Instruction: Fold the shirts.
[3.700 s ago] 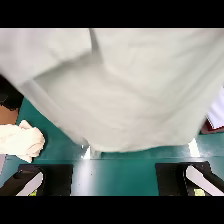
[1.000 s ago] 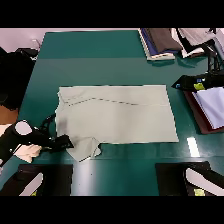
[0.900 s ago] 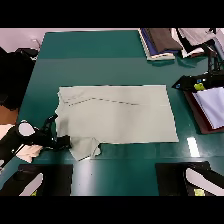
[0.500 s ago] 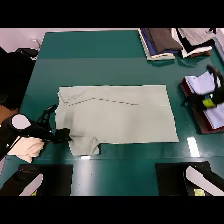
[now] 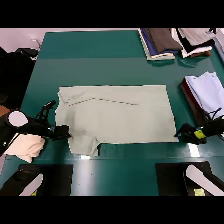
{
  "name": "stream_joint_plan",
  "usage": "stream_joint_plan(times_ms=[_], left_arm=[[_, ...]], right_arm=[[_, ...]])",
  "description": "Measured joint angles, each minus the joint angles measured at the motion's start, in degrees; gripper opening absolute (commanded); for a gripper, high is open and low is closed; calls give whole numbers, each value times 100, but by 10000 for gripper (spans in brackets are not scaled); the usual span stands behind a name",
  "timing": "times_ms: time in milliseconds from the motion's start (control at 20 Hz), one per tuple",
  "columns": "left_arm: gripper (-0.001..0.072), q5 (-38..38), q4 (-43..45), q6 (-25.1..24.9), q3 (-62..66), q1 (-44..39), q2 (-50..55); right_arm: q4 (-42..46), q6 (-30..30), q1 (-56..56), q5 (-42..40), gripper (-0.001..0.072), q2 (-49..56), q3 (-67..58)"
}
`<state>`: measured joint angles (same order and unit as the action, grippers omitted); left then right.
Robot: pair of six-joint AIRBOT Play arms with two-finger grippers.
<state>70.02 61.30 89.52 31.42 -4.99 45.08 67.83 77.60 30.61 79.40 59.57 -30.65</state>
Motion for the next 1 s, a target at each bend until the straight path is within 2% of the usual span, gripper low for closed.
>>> stream_joint_plan(times_ms=[50, 150, 250, 300, 400, 750, 850, 1000], left_arm=[[23, -13, 4, -15, 4, 0, 0], [22, -13, 13, -81, 13, 0, 0], [21, 48, 92, -114, 87, 0, -13], [21, 111, 149, -120, 140, 0, -50], [21, 267, 282, -125, 238, 0, -251], [22, 1541, 474, 33, 529, -2, -1156], [22, 1554, 496, 42, 680, -4, -1163], [23, 1095, 557, -66, 903, -4, -841]], right_arm=[[-162, 0, -111, -39, 425, 66, 76], [-332, 0, -369, -256, 200, 168, 131], [-389, -11, -662, -481, 57, 221, 72], [-341, -17, -809, -601, 21, 181, 2], [-238, -17, -1038, -623, 20, -2, -184], [772, -15, -1392, 356, 19, -1215, -793], [901, -15, -1410, 446, 20, -1370, -988], [1029, -13, -1432, 415, 19, -1119, -1403]])
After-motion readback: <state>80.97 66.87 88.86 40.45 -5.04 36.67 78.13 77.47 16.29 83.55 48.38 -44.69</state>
